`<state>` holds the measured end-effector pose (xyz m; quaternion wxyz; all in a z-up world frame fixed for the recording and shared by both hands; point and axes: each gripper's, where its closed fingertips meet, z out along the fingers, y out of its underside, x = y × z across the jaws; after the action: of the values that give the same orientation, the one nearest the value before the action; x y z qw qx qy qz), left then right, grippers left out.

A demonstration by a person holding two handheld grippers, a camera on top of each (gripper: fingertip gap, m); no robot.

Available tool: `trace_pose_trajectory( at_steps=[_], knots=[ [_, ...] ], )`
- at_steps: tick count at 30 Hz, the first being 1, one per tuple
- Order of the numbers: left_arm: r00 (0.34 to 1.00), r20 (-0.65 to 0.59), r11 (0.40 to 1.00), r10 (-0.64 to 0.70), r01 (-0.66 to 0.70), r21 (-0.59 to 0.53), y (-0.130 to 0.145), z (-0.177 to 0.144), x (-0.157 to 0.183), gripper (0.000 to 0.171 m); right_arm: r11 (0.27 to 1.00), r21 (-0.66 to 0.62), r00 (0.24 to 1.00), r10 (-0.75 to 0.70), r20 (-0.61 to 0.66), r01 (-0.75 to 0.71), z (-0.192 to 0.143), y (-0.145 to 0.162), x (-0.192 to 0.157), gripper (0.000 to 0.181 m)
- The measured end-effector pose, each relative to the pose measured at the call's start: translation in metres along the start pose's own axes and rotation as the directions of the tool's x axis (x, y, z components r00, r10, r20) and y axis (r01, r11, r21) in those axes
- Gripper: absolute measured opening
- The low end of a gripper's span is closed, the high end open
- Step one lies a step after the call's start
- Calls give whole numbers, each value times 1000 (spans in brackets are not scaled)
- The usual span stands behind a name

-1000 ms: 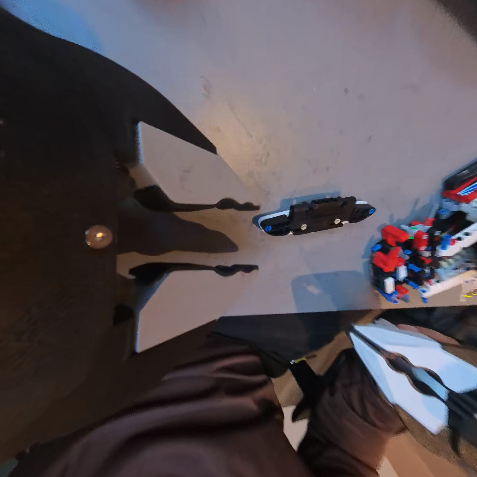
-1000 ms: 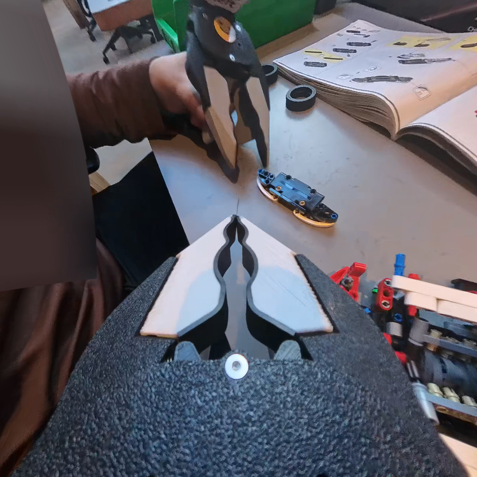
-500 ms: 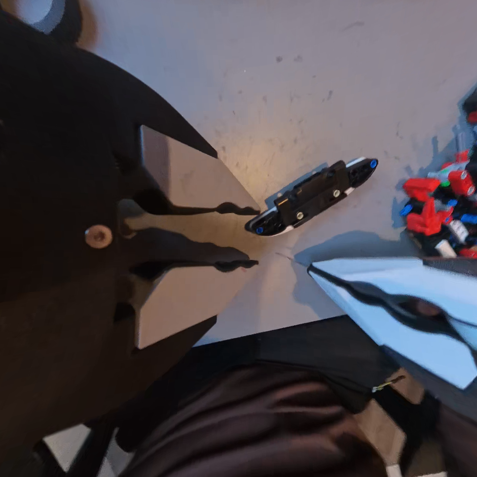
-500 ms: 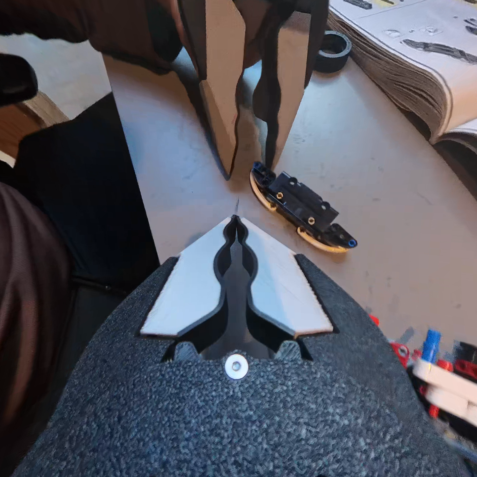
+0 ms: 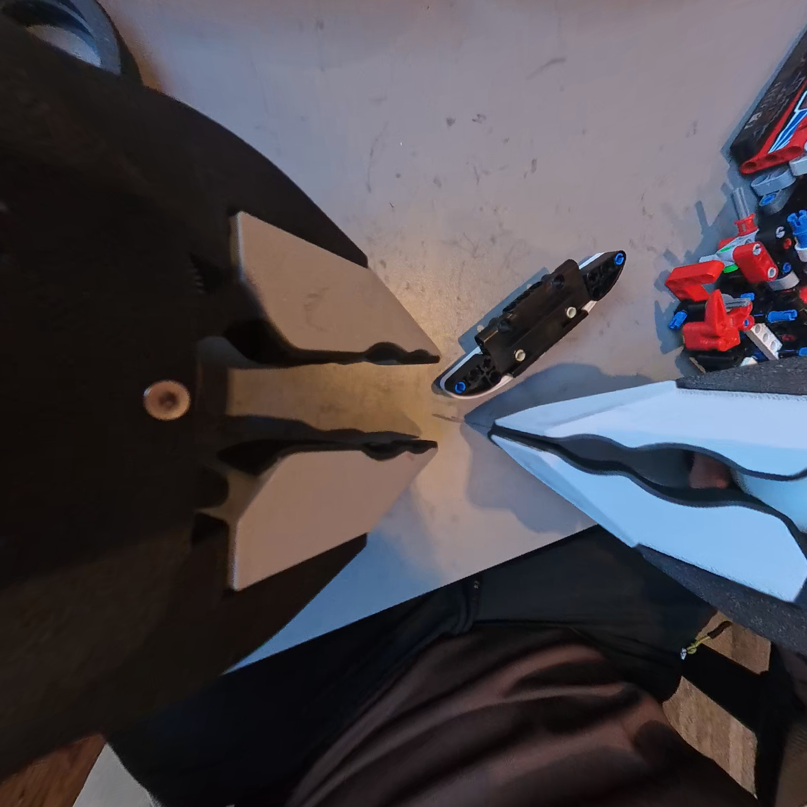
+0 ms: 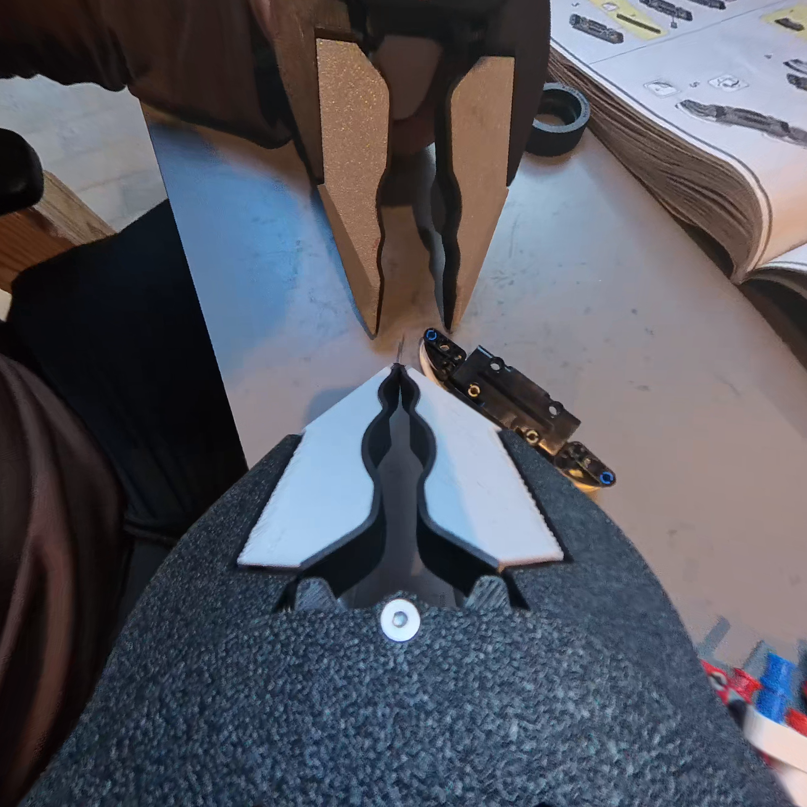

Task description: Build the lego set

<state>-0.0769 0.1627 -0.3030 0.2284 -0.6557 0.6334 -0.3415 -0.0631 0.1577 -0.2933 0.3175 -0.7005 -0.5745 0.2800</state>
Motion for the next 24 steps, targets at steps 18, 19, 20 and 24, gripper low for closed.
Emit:
trace_pose_trajectory(
  at_steps=[18, 19, 20, 24],
  knots=[
    [1000, 4, 1000, 23, -23, 2, -4, 4, -1, 21, 975, 68, 976, 217, -38, -214, -1, -3, 4, 0],
    [1000, 3, 1000, 21, -21, 1, -4, 4, -1, 20, 972, 74, 972, 228, -51, -224, -2, -3, 6, 0],
    [1000, 4, 1000, 18, -18, -1, -4, 4, -2, 19, 968, 71, 968, 247, -49, -243, -2, -2, 6, 0],
    [1000, 13, 1000, 11, -11, -3, -4, 4, -3, 17, 963, 56, 963, 266, -49, -264, 0, 0, 7, 0]
  ],
)
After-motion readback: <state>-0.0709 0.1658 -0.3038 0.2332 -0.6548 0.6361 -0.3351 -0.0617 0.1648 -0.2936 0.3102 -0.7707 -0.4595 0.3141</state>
